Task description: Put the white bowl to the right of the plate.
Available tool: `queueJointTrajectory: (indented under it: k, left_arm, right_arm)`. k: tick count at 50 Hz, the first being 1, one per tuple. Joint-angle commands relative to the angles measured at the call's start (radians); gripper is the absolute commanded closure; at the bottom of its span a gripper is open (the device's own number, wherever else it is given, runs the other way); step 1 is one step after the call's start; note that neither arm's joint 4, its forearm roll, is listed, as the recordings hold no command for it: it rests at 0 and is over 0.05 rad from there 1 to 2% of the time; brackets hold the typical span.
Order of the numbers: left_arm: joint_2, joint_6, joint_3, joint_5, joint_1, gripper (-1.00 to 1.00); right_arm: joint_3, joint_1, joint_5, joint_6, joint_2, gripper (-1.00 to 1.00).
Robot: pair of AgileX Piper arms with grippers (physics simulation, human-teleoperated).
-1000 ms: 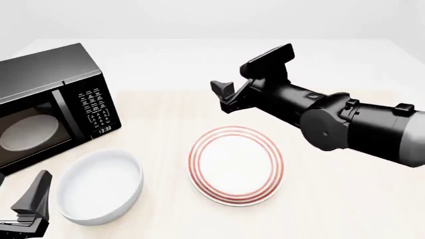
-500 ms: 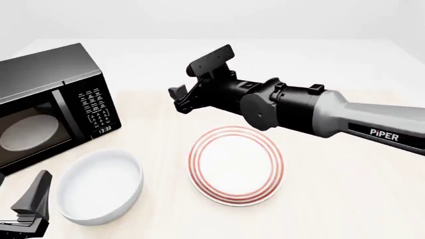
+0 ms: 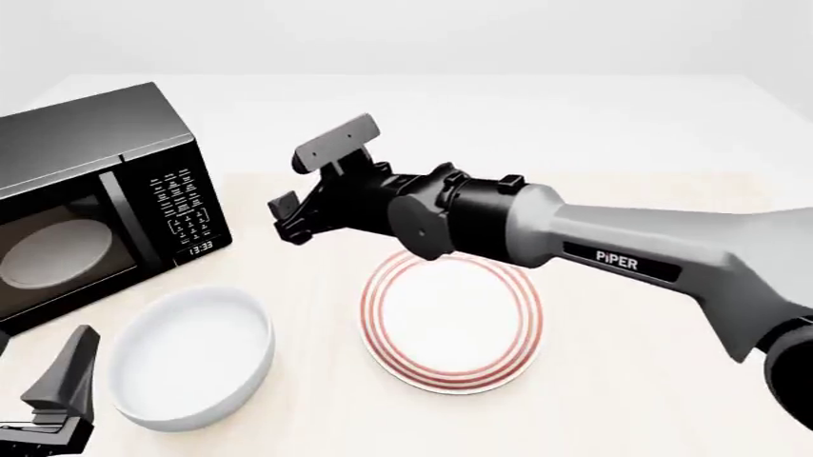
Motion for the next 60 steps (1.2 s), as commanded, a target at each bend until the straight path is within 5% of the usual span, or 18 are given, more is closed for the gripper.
queueJointTrajectory:
  k: [1,21,60]
  left_arm:
    - [0.0,0.0,0.0,0.0,0.0,-1.0]
    - [0.0,0.0,0.0,0.0,0.0,-1.0]
    - [0.0,0.0,0.0,0.0,0.0,-1.0]
  right_arm:
    - [-0.035,0.051,0.02,0.03,0.059,-1.0]
    - [-0.071,0.13,0.08,0.099,0.138,-1.0]
    - [-0.005,0.137,-0.02,0.218,0.209,-1.0]
